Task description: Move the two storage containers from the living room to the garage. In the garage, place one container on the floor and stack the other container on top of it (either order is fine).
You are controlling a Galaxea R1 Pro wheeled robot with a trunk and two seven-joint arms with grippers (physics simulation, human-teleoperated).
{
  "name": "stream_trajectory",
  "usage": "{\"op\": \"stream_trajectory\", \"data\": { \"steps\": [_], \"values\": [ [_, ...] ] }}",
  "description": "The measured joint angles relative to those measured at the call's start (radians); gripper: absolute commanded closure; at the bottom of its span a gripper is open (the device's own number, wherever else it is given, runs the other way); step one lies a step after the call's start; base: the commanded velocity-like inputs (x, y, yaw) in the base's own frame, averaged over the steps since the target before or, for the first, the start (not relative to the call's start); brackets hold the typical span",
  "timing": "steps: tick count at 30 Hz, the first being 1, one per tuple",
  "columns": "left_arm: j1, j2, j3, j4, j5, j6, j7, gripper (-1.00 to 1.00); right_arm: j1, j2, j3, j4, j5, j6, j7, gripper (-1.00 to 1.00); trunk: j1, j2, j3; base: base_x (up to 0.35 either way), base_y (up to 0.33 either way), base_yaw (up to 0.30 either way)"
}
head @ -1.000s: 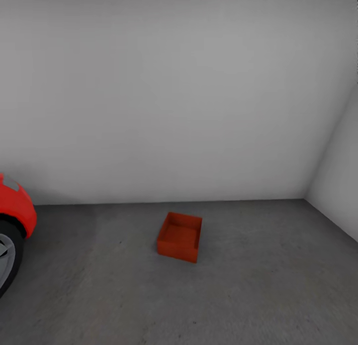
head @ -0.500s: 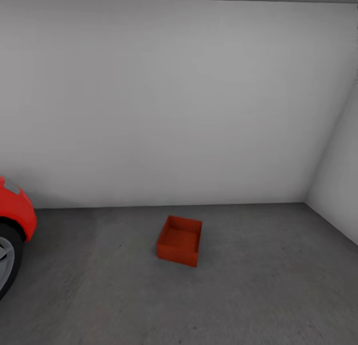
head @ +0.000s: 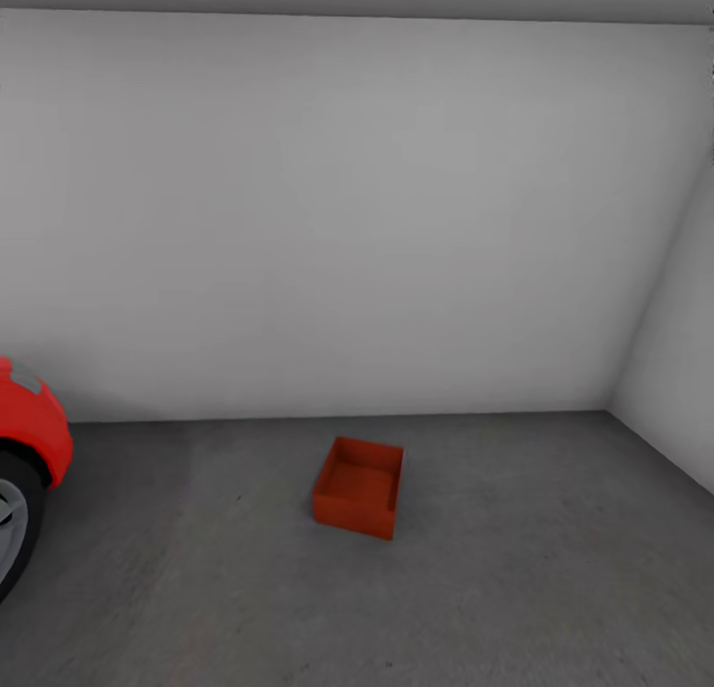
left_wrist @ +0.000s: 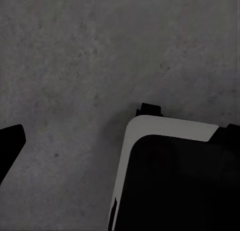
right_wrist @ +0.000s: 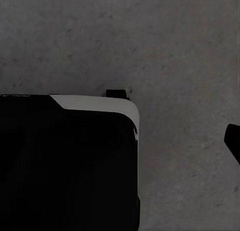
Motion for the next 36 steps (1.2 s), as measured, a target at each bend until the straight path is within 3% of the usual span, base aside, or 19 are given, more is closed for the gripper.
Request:
{"op": "stream_trajectory", "data": {
  "steps": [36],
  "values": [
    [0.0,0.0,0.0,0.0,0.0,0.001,0.0,-1.0,0.005,0.0,-0.002,0.0,-0.011,0.001,-0.002,-1.0,0.0,0.0,0.059,0.0,0.0,0.0]
  ]
}}
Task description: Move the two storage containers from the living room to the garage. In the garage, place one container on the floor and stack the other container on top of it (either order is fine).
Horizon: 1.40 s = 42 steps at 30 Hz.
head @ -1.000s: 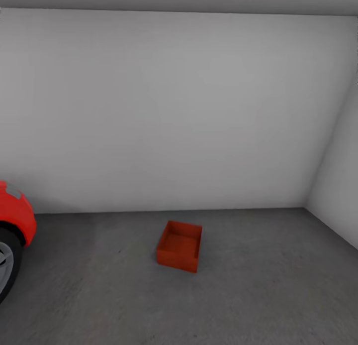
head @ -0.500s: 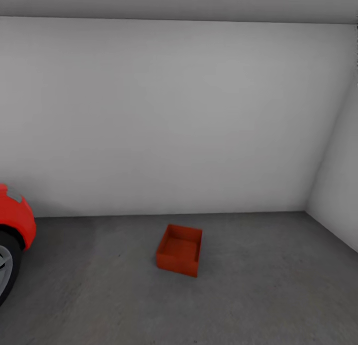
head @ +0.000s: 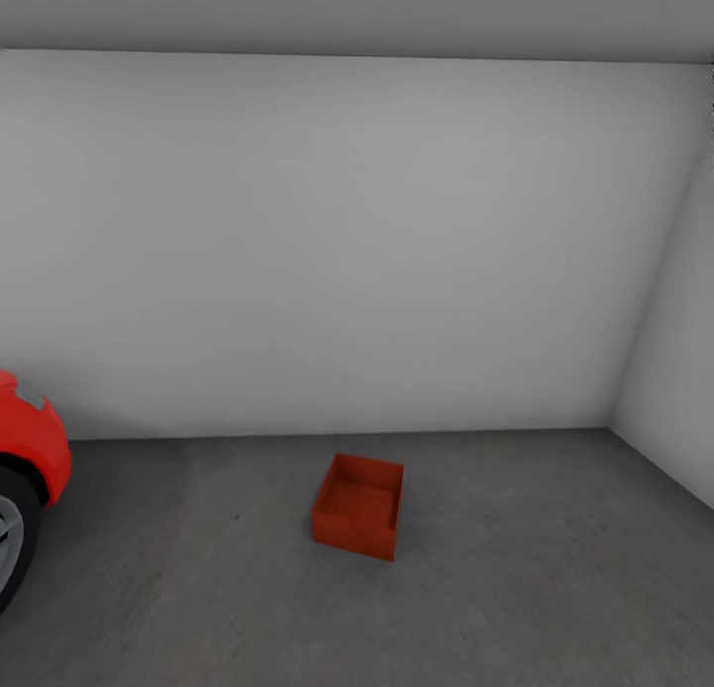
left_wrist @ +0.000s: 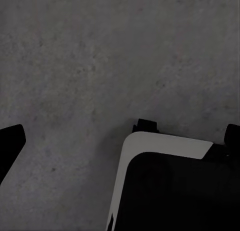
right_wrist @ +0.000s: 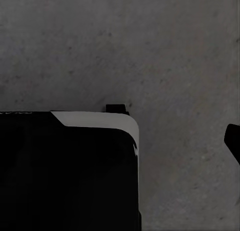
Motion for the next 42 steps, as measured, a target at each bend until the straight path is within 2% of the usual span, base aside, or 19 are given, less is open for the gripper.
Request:
{"op": "stream_trajectory", "data": {
  "steps": [27,36,42],
  "values": [
    [0.0,0.0,0.0,0.0,0.0,0.0,0.0,-1.0,0.0,-0.005,-0.003,0.0,-0.003,0.001,0.001,-1.0,0.0,0.0,0.044,0.0,0.0,0.0],
    [0.0,0.0,0.0,0.0,0.0,0.0,0.0,-1.0,0.0,-0.012,0.002,-0.001,0.009,0.002,-0.01,-1.0,0.0,0.0,0.047,0.0,0.0,-0.014],
    [0.0,0.0,0.0,0.0,0.0,0.0,0.0,-1.0,0.0,-0.014,-0.001,-0.001,0.001,0.002,-0.003,-1.0,0.0,0.0,0.047,0.0,0.0,-0.23]
  ]
}}
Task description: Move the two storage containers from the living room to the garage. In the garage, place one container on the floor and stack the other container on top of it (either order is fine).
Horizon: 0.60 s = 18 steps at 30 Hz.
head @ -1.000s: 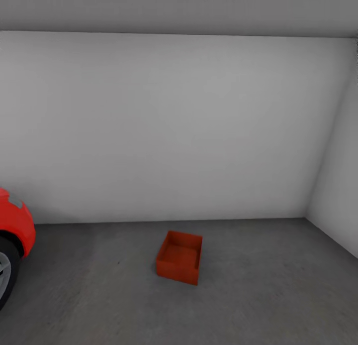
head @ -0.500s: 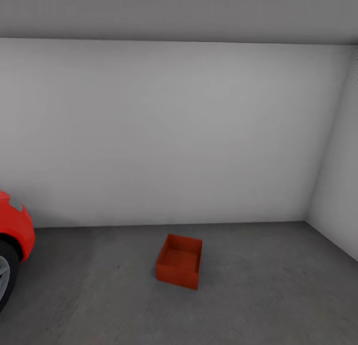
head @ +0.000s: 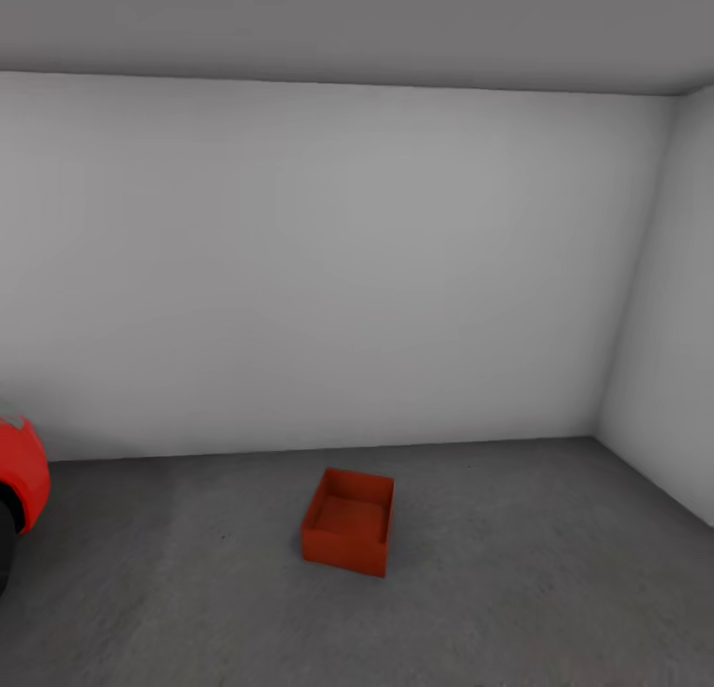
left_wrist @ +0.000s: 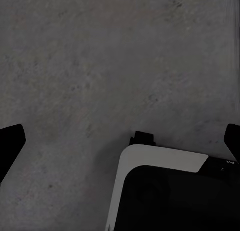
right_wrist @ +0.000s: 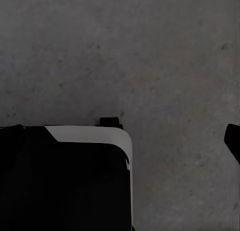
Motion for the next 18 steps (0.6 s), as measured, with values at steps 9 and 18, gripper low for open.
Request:
{"op": "stream_trajectory", "data": {
  "steps": [9,18],
  "values": [
    [0.0,-0.013,0.005,-0.002,0.002,-0.001,0.0,-1.0,0.0,-0.002,-0.001,0.0,-0.002,0.001,0.003,-1.0,0.0,0.0,0.0,0.0,0.0,-0.275],
    [0.0,-0.076,0.004,-0.012,0.003,-0.001,-0.002,-1.0,0.0,-0.002,-0.004,0.0,-0.004,0.006,0.003,-1.0,0.0,0.0,0.0,0.0,0.0,-0.278]
  ]
}}
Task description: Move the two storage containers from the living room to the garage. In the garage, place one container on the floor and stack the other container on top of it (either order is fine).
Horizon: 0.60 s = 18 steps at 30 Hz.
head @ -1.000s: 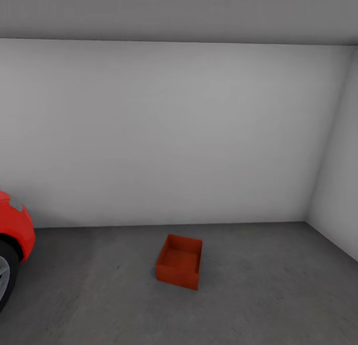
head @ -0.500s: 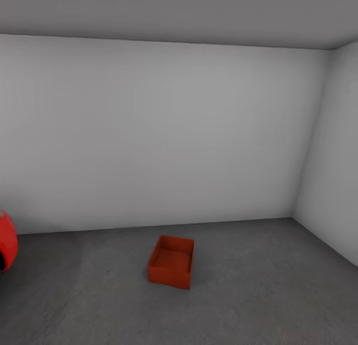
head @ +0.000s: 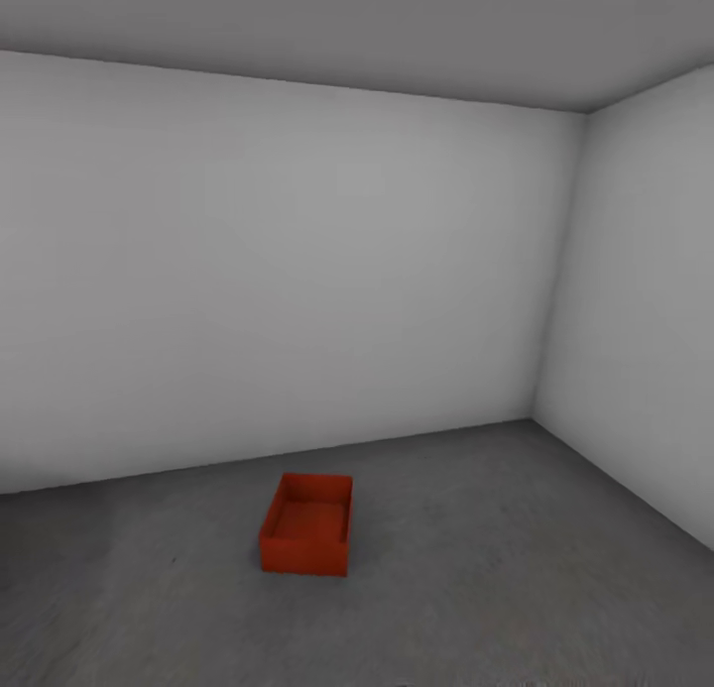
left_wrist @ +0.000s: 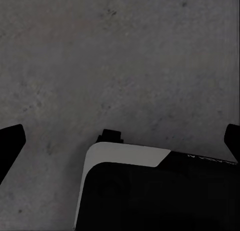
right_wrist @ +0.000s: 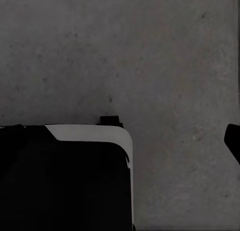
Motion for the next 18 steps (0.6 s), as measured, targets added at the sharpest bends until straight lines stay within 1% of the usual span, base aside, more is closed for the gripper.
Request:
{"op": "stream_trajectory", "data": {
  "steps": [6,18],
  "values": [
    [0.0,-0.004,-0.001,0.011,0.003,-0.001,-0.001,-1.0,0.0,-0.001,0.001,0.001,0.0,-0.003,0.0,-1.0,0.0,0.0,0.001,0.0,0.0,-0.278],
    [0.0,0.002,-0.003,0.013,0.007,-0.003,0.001,-1.0,0.0,-0.001,-0.001,0.001,0.0,-0.008,0.0,-1.0,0.0,0.0,0.007,0.0,0.0,-0.278]
  ]
}}
